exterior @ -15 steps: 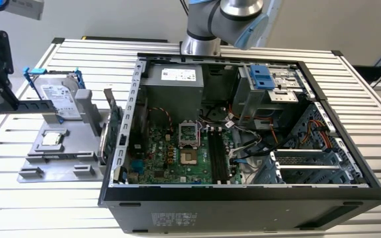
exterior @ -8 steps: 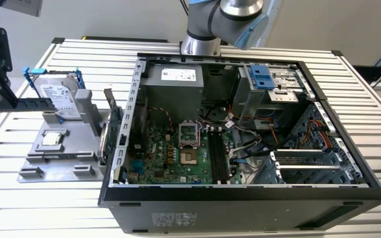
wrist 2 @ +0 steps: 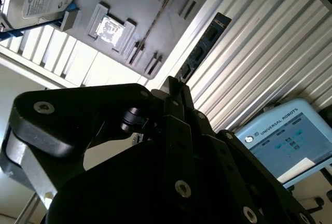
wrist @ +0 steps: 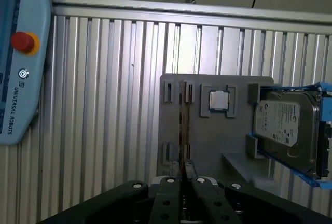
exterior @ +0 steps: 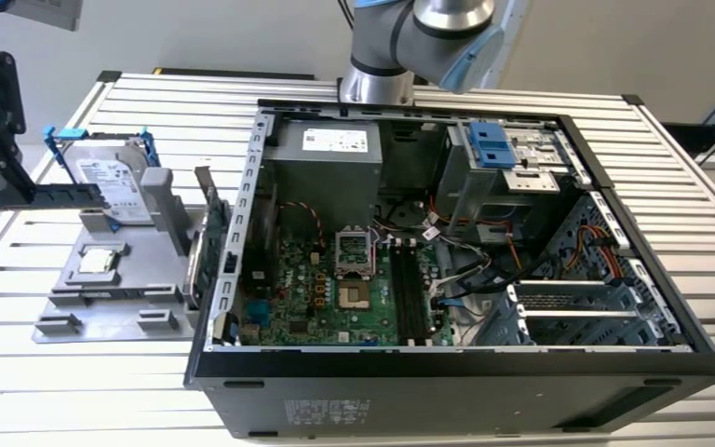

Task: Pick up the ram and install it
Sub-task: 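Pick up the ram and move it above insertion slot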

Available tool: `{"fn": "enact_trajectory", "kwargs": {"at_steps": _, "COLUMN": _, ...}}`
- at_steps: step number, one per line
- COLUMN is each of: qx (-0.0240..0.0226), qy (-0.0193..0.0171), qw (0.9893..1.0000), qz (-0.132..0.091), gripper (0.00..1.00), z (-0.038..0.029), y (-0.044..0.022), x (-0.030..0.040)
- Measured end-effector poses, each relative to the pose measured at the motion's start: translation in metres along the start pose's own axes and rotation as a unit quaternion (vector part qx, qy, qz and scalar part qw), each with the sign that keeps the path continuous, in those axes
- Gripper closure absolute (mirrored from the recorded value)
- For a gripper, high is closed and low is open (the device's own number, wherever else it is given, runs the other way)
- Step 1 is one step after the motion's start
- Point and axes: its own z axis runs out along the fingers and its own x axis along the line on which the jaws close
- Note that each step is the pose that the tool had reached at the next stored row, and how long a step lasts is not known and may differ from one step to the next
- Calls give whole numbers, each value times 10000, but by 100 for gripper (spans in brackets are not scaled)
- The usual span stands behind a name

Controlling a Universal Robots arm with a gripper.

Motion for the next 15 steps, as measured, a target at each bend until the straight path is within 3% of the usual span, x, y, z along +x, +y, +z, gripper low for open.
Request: {"fn": "enact_trajectory", "kwargs": {"at_steps": 15, "qx": 0, "qy": 0, "qw": 10000, "qz": 0, "gripper": 100, "z": -6, "y": -195, "x": 10}}
